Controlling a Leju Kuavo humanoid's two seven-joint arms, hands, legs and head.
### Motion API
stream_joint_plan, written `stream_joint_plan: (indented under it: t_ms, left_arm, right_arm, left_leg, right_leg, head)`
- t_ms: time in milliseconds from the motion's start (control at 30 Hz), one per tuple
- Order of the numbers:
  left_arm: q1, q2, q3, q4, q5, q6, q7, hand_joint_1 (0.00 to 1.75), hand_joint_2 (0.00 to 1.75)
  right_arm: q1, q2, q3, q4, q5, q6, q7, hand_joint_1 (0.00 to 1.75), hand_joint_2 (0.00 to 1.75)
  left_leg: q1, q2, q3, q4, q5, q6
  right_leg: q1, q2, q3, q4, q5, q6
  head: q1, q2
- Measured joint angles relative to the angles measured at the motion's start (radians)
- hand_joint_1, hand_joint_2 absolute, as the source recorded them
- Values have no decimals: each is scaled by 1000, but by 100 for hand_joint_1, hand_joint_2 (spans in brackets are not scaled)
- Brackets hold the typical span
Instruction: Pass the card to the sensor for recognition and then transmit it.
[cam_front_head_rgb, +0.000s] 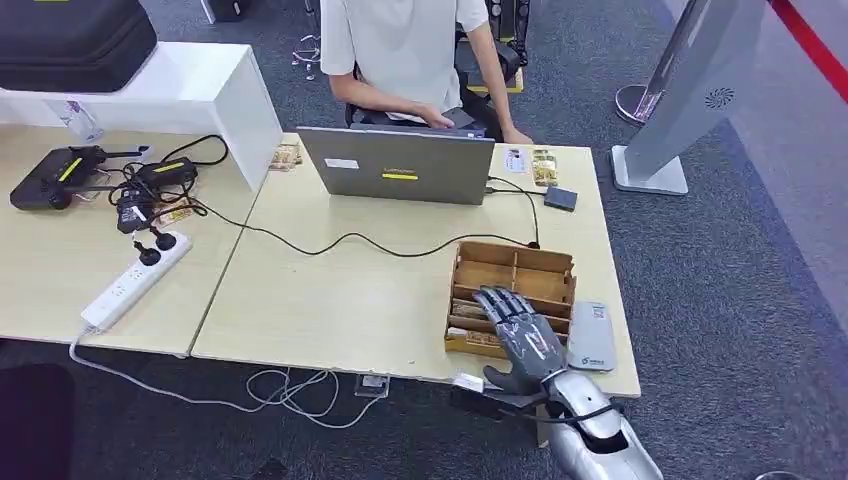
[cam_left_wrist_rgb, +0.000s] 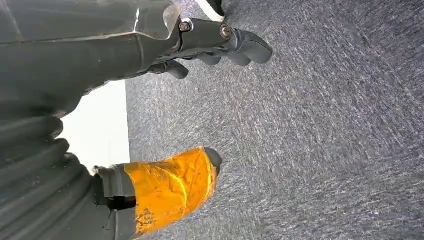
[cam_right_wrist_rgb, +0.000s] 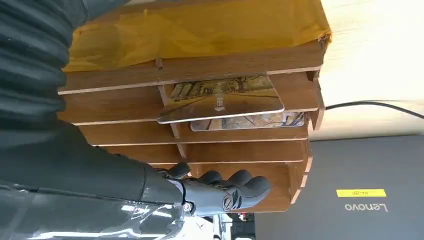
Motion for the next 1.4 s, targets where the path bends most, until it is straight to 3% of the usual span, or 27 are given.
stream_joint_plan:
  t_ms: [200,233,1167,1400]
  left_arm:
    - [0,0,0,0,0,0,0,0,175]
    - [0,0,0,0,0,0,0,0,175]
    - [0,0,0,0,-12,-4,-8,0,175]
    - [0,0,0,0,-24,-2,-30,0,175]
  right_arm:
    - [0,0,-2,2,0,0,0,0,175]
    - [0,0,-2,2,0,0,0,175,175]
    - [-18,14,-10,1,-3,-2,-10,175,175]
    - [-47,25,-10,2,-31,36,-35,175,175]
  left_leg:
    - [0,0,0,0,0,0]
    - [0,0,0,0,0,0]
    - [0,0,2,0,0,0]
    - [0,2,2,0,-1,0]
  right_leg:
    - [0,0,0,0,0,0]
    - [0,0,0,0,0,0]
    - [0,0,2,0,0,0]
    - [0,2,2,0,0,0]
  head:
    - [0,0]
    - [0,0]
    - [0,0]
    - [0,0]
